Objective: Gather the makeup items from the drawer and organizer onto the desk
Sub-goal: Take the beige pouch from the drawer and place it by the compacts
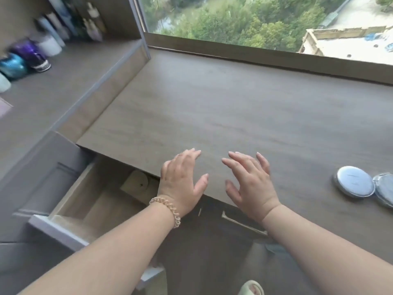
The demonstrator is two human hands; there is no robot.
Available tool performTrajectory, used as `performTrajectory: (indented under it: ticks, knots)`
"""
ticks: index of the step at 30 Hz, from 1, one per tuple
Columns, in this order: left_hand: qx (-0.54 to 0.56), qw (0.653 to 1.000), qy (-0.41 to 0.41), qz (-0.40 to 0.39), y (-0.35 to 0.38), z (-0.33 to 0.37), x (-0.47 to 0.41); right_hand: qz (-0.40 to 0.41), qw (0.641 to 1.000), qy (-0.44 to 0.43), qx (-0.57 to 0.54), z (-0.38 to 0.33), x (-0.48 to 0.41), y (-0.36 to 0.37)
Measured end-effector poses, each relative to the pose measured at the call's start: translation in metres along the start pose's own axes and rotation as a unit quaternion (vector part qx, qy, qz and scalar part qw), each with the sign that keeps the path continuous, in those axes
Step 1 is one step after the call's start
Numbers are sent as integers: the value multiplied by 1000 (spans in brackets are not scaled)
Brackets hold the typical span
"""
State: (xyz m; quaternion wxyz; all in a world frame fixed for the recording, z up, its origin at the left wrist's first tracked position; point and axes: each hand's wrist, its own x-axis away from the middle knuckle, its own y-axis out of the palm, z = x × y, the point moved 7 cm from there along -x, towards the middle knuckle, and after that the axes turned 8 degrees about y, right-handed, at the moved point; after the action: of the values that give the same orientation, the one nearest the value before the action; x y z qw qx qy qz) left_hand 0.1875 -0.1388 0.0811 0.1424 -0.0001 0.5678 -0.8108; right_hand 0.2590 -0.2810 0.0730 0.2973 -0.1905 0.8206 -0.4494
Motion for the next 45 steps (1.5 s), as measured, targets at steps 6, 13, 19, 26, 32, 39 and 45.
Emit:
performTrajectory:
  ticks: [6,13,19,26,32,39,45]
  knots:
    - [-7,997,38,-68,-20,-139,68,13,1000,-21,-9,-123,-7,85]
    - [-44,963,-40,-262,15,-257,85,-239,968,54,60,-186,-7,215]
    - [-55,940,-91,-323,59,-292,86,-352,911,133,171,-180,-2,273]
    - [-2,930,-162,-329,83,-305,83,-371,870,224,235,-163,2,304]
    - [118,924,-267,-247,84,-314,82,-351,883,211,231,-163,11,313]
    - [236,878,-399,-122,61,-329,78,-320,905,214,183,-162,7,316]
    - [394,819,-417,30,8,-318,92,-233,955,138,121,-201,2,276]
